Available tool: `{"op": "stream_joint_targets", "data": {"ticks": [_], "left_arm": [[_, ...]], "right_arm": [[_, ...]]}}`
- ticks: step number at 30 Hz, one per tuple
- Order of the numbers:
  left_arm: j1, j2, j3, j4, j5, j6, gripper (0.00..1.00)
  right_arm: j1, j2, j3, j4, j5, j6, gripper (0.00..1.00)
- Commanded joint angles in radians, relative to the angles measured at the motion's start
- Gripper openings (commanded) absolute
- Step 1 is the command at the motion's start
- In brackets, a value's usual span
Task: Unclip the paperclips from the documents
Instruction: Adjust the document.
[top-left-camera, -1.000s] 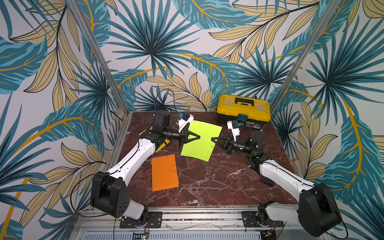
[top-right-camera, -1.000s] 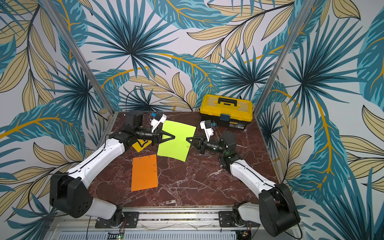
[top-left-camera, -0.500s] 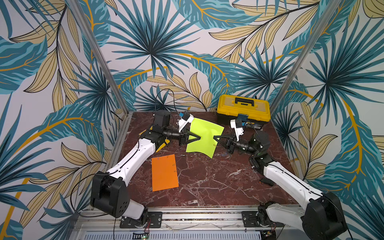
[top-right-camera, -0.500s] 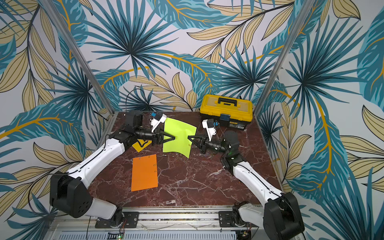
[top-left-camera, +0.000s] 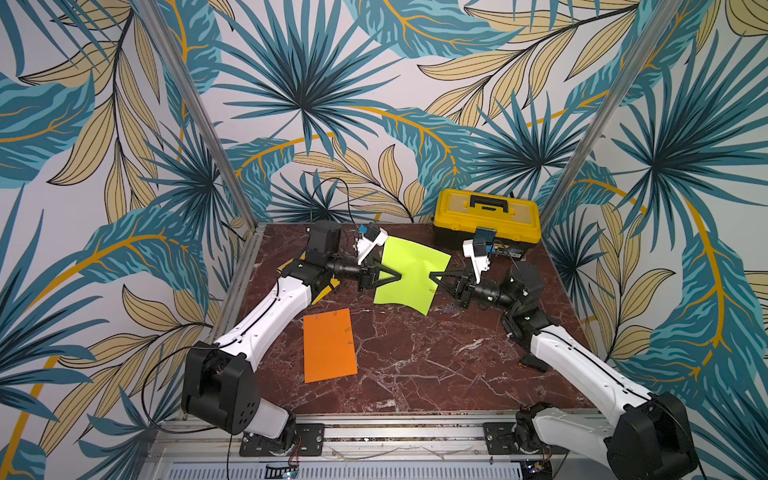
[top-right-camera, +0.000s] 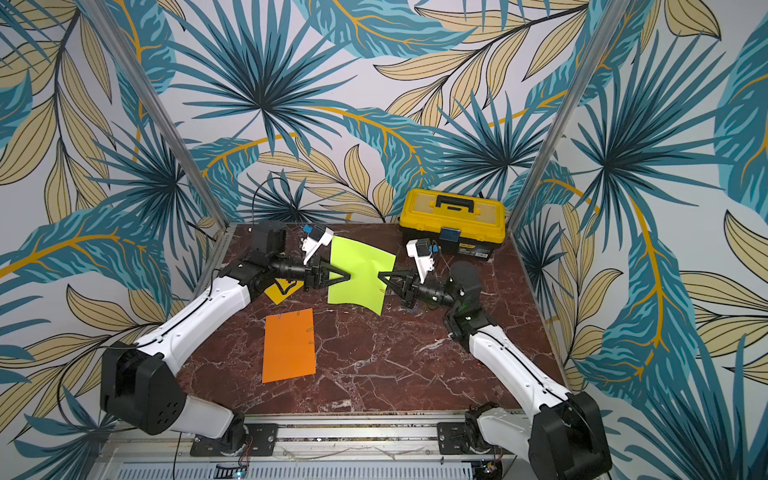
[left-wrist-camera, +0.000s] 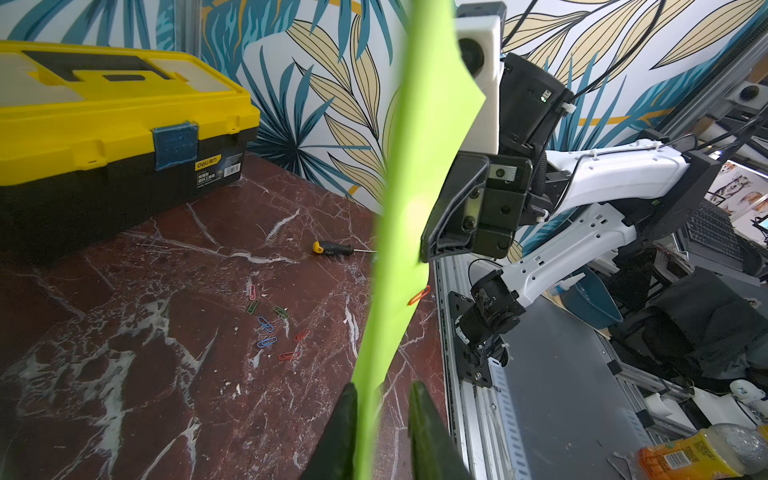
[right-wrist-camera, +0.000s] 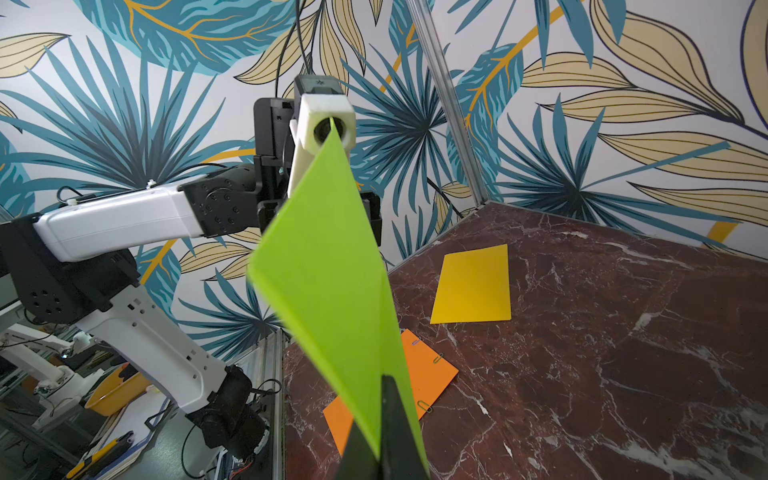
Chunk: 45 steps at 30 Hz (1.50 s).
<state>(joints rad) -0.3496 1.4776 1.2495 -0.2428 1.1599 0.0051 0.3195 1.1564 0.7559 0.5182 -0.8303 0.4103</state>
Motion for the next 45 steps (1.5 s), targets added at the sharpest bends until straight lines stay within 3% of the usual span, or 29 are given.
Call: {"op": "stream_joint_targets", "data": {"ticks": [1, 14, 26, 34, 40, 45], "left_arm": [[0.004, -0.006, -0.010, 0.030, 0.003, -0.012, 0.24], [0.012, -0.007, -0.017, 0.056, 0.015, -0.034, 0.22], [0.012, 0.002, -0.010, 0.054, 0.044, -0.037, 0.00], [0.011, -0.003, -0.033, 0.114, 0.034, -0.073, 0.00], [0.011, 0.006, -0.041, 0.145, 0.040, -0.101, 0.00], [0.011, 0.004, -0.045, 0.158, 0.036, -0.108, 0.00]], "right_arm": [[-0.006, -0.028, 0.005, -0.001, 0.012, -0.016, 0.00], [-0.010, -0.054, -0.014, -0.002, 0.016, -0.007, 0.00], [-0.011, -0.037, -0.001, -0.023, 0.034, -0.020, 0.00], [-0.034, -0.042, 0.019, -0.188, 0.028, -0.104, 0.32], [-0.064, -0.048, 0.014, -0.257, -0.024, -0.143, 0.42], [-0.066, -0.009, 0.018, -0.259, -0.067, -0.153, 0.43]]}}
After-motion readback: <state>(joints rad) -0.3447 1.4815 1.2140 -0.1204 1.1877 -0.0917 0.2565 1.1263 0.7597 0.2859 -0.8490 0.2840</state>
